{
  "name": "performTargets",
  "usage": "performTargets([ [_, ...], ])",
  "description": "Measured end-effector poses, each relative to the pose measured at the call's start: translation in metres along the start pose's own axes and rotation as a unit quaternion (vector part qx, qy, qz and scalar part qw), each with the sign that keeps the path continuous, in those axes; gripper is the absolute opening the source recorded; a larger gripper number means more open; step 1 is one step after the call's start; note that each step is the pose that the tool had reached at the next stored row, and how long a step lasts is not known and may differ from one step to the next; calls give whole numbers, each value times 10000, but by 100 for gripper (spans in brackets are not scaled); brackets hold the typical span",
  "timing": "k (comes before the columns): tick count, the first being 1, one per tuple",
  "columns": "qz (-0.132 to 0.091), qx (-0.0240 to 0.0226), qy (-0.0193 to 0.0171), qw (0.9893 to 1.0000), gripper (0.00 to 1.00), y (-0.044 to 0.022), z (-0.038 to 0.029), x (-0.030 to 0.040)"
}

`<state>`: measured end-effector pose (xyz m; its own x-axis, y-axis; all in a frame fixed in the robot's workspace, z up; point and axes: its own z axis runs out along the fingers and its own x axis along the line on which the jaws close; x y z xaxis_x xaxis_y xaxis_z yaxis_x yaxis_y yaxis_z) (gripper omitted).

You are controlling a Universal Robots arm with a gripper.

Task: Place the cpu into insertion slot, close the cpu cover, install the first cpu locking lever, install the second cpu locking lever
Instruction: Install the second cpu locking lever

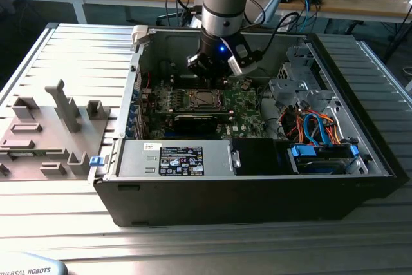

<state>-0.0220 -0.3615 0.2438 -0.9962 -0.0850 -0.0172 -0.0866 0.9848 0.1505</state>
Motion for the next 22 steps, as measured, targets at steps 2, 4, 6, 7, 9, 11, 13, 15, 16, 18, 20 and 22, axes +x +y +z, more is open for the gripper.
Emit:
performTargets([
  [2,-1,-30,-2,10000,11,0,1,0],
  [4,0,-51,-5,10000,11,-1,2,0],
  [6,-1,-52,-4,10000,11,-7,2,0],
  [7,-2,-52,-4,10000,11,-13,1,0],
  [9,-1,-52,-4,10000,11,-61,-6,5],
  [11,0,-52,-4,10000,11,-99,-10,8],
  [13,-1,-52,-4,10000,11,-172,-18,14],
  [15,-1,-51,-4,10000,11,-220,-24,18],
  [16,-1,-50,-4,10000,11,-234,-26,19],
  [18,-1,-48,-4,10000,11,-267,-30,22],
  [20,-1,-46,-4,10000,11,-303,-35,26],
  [22,-1,-46,-4,10000,11,-326,-37,28],
])
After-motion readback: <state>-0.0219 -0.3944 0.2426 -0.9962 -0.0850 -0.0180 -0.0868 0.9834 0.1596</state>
